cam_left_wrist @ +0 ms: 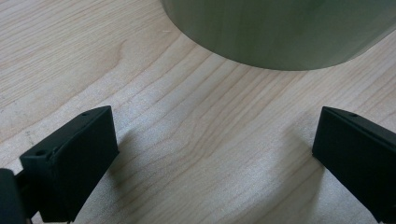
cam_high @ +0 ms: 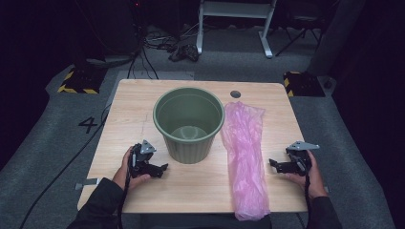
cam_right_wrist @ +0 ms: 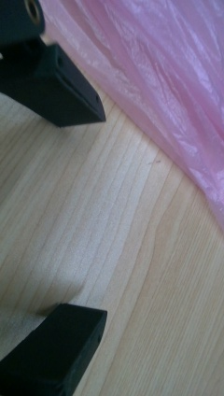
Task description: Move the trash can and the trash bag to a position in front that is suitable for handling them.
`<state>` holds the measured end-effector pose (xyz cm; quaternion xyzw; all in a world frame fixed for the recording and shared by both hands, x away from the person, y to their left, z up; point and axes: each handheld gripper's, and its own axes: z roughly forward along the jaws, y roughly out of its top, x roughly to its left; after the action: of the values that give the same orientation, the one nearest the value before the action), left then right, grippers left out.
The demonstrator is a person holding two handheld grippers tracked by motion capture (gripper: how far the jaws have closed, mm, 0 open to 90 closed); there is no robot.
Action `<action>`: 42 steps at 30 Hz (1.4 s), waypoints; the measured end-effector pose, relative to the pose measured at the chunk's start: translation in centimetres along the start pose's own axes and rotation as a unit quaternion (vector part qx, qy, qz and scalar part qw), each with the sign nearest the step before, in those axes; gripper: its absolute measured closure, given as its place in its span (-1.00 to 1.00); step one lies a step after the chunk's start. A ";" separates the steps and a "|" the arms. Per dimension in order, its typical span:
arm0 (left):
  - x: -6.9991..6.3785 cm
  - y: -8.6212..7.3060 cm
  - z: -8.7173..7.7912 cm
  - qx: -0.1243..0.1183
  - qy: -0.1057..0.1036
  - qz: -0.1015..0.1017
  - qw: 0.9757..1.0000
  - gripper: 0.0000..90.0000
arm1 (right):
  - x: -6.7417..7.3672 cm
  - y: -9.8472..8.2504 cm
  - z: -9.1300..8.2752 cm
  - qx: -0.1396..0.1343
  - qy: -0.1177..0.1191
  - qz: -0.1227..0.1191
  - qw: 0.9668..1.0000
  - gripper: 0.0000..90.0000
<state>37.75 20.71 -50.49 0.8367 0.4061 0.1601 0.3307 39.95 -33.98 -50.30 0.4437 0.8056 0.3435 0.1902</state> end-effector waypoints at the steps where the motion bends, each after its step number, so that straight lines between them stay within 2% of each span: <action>1: 0.0 0.0 0.0 0.000 0.000 0.000 1.000 -1.00 | 0.0 0.0 -0.1 -0.003 0.000 -0.002 1.000 -0.72; 2: 0.0 0.0 0.0 0.000 0.000 0.000 1.000 -1.00 | 0.0 0.0 -0.1 -0.004 0.002 -0.001 1.000 -0.66; 6: 0.0 0.0 0.0 0.001 -0.001 0.000 1.000 -1.00 | 0.2 -0.1 -0.4 -0.002 0.010 -0.010 1.000 -0.64; 7: 0.0 0.0 0.0 0.001 -0.001 0.000 1.000 -1.00 | 0.5 0.0 -0.7 -0.008 0.015 -0.019 1.000 -0.63; 12: 0.1 0.1 0.1 -0.001 -0.004 0.006 1.000 -1.00 | 1.3 0.5 -1.7 -0.025 0.038 -0.028 0.999 -0.59; 21: 0.1 0.1 0.1 -0.001 -0.004 0.006 1.000 -1.00 | 3.2 1.3 -2.4 -0.033 0.056 -0.061 0.996 -0.57; 26: 0.1 0.1 0.1 0.000 -0.004 0.006 1.000 -1.00 | 5.0 2.0 -2.6 -0.036 0.079 -0.092 0.992 -0.54; 29: 0.1 0.1 0.1 -0.001 -0.004 0.006 1.000 -1.00 | 5.8 2.2 -2.6 -0.040 0.094 -0.101 0.990 -0.51; 34: 0.1 0.1 0.1 -0.001 -0.004 0.006 1.000 -1.00 | 6.8 2.6 -2.5 -0.041 0.103 -0.112 0.987 -0.49; 39: 0.1 0.1 0.1 -0.001 -0.003 0.006 1.000 -1.00 | 8.3 2.7 -1.9 -0.030 0.115 -0.133 0.984 -0.35; 42: 0.1 0.1 0.1 -0.001 -0.004 0.006 1.000 -1.00 | 9.1 2.5 -1.1 -0.014 0.116 -0.144 0.983 -0.26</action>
<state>37.87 20.74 -50.49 0.8393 0.4000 0.1593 0.3319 35.86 -25.84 -47.76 0.2770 0.8730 0.3727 0.1490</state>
